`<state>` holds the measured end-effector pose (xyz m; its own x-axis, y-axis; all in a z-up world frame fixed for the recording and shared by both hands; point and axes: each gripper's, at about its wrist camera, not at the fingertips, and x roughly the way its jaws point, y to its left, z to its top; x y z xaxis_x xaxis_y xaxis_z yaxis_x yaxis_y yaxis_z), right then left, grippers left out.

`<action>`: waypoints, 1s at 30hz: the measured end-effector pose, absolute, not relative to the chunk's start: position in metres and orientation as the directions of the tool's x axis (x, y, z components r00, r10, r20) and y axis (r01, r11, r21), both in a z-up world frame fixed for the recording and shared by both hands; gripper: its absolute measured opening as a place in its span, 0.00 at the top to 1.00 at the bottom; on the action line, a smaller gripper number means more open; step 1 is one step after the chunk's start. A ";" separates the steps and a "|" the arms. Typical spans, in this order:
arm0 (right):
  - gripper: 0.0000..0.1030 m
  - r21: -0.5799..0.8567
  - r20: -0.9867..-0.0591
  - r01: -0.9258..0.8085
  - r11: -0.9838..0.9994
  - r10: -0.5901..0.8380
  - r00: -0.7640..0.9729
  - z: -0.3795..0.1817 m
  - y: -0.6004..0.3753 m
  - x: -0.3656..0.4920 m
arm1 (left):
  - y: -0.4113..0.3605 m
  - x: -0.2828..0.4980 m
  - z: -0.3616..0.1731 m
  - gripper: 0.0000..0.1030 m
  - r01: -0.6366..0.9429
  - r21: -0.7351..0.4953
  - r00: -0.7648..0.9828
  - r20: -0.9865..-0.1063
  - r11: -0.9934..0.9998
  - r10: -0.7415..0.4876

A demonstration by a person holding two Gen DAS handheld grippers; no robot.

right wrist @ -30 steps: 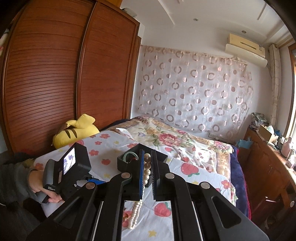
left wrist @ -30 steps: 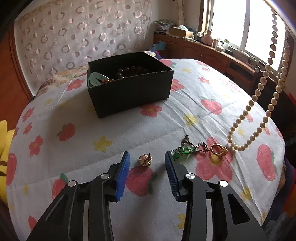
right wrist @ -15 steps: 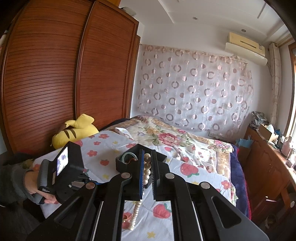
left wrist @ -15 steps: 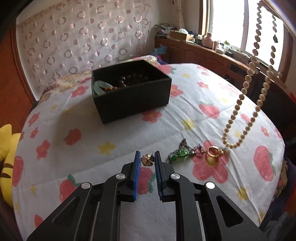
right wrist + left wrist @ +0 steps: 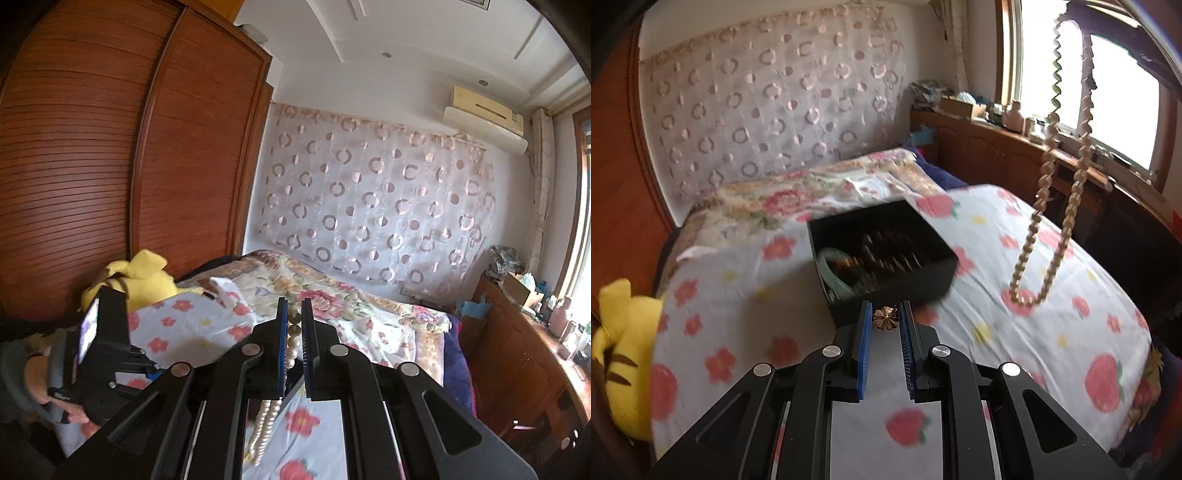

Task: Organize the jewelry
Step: 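Lower the brooch and pearl necklace into the black box, opening both grippers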

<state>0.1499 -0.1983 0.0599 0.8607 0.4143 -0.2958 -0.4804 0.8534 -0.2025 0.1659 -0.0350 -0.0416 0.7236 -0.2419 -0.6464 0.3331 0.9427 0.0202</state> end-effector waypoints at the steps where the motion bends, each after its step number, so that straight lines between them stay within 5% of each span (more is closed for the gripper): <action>1: 0.92 -0.196 -0.297 -0.478 0.856 0.413 0.861 0.063 -0.196 0.157 | -0.034 0.171 -0.038 0.86 0.329 0.023 0.728 -0.643 0.944 -0.238; 16: 0.92 -0.148 -0.425 -0.484 0.862 0.387 0.819 0.033 -0.148 0.243 | -0.032 0.244 -0.052 0.84 0.280 0.029 0.719 -0.668 0.959 -0.190; 23: 0.91 -0.114 -0.520 -0.502 0.858 0.379 0.766 -0.005 -0.141 0.257 | -0.019 0.238 -0.049 0.59 0.256 0.009 0.737 -0.649 0.967 -0.190; 25: 0.87 -0.108 -0.541 -0.509 0.854 0.379 0.751 -0.013 -0.139 0.259 | -0.014 0.236 -0.046 0.56 0.246 0.003 0.743 -0.643 0.969 -0.187; 27: 0.57 -0.106 -0.545 -0.505 0.856 0.375 0.750 -0.015 -0.139 0.259 | -0.009 0.232 -0.044 0.50 0.240 -0.002 0.747 -0.638 0.971 -0.186; 30: 0.55 -0.088 -0.540 -0.508 0.857 0.388 0.747 -0.013 -0.141 0.254 | -0.004 0.223 -0.042 0.41 0.233 -0.006 0.757 -0.627 0.972 -0.185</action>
<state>0.2536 -0.1407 -0.0132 0.7469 0.3878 -0.5402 -0.5085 0.8566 -0.0881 0.2229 -0.0039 -0.0422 0.7568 -0.1851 -0.6269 0.2331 0.9724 -0.0058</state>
